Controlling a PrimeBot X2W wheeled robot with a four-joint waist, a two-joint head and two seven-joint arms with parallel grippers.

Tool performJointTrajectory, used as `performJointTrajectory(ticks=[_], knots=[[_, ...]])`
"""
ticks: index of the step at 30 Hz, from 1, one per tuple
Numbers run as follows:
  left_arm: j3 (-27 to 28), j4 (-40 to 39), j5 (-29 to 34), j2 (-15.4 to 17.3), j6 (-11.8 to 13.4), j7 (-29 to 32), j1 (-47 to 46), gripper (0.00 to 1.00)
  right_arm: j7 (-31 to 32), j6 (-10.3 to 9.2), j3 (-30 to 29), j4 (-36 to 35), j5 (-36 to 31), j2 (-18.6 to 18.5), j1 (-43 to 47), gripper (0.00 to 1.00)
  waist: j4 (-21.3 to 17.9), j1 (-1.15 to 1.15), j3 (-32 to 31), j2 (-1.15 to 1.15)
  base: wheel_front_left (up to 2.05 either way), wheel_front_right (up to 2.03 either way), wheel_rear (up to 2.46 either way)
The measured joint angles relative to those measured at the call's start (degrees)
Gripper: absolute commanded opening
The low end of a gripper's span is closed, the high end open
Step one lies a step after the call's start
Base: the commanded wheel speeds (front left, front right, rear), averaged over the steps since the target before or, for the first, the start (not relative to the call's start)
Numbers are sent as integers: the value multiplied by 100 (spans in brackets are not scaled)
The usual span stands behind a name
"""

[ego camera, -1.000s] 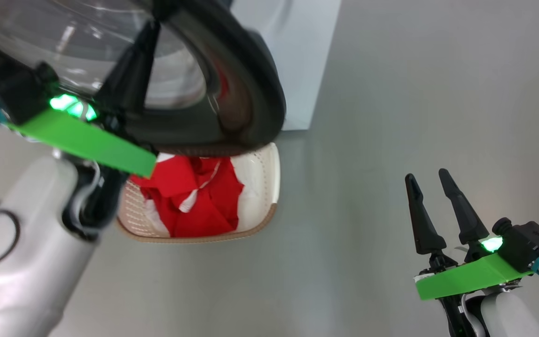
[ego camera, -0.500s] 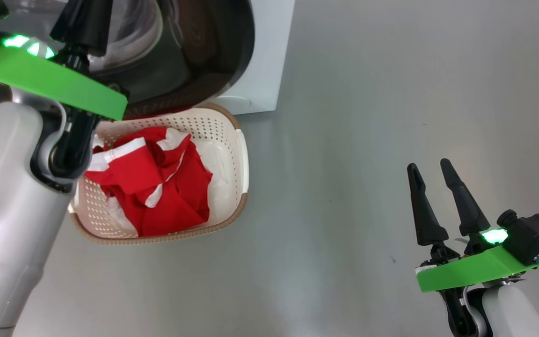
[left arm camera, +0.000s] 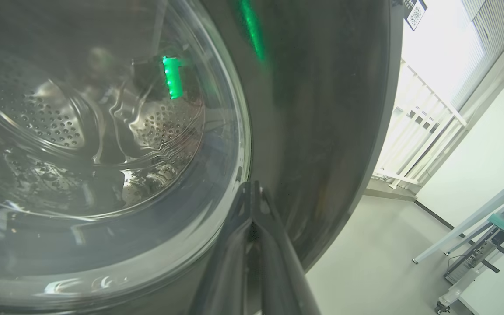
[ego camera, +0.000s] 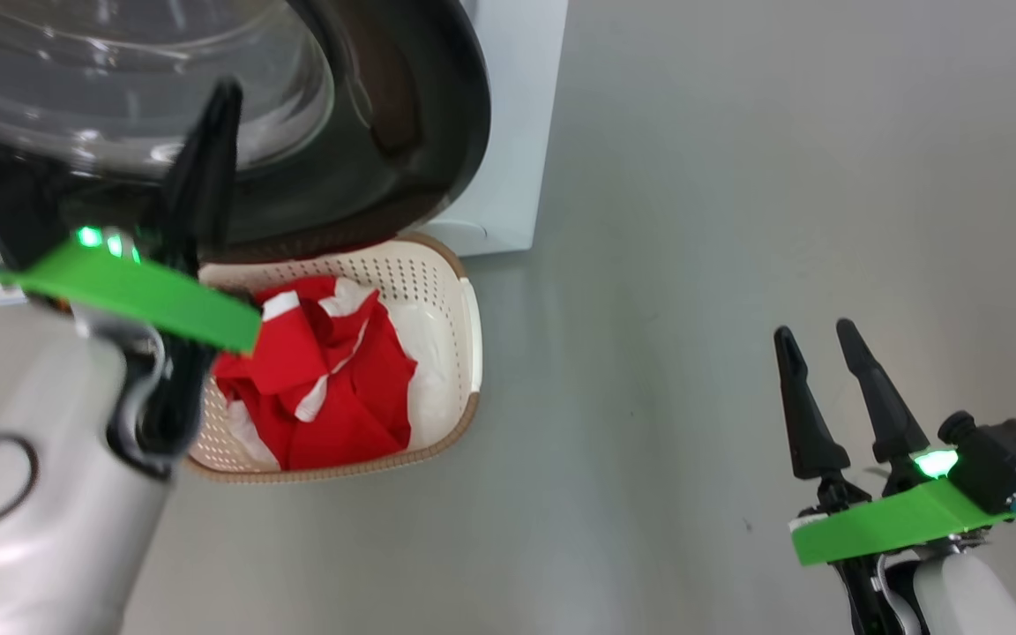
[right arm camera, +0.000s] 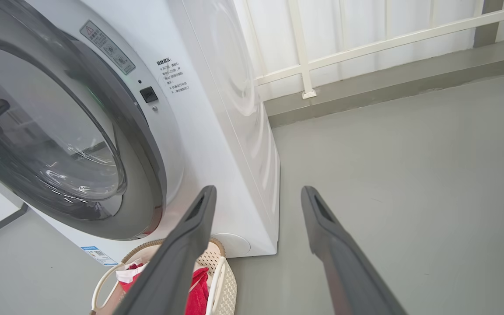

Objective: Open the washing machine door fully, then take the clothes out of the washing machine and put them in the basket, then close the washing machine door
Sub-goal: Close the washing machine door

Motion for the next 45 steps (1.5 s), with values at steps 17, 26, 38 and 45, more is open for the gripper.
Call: performJointTrajectory(ticks=[17, 26, 38, 45], knots=[[1335, -156, 1024, -489, -7, 0, 2635, 44, 0, 0, -132, 246, -254, -32, 764, 100, 310, 0, -961, 0, 0, 0, 0], [1826, -211, 1492, -578, -7, 0, 3390, 100, 0, 0, -190, 250, -252, -103, 892, 100, 465, 0, -1237, 0, 0, 0, 0], [2290, -504, 2264, -665, -8, 1, 4032, 100, 0, 0, -267, 245, -244, -187, 1136, 100, 532, 0, -1490, 0, 0, 0, 0], [2613, -798, 2899, -772, -8, 1, 4408, 100, 0, 0, -311, 183, -243, -211, 1344, 100, 525, 0, -1594, 0, 0, 0, 0]])
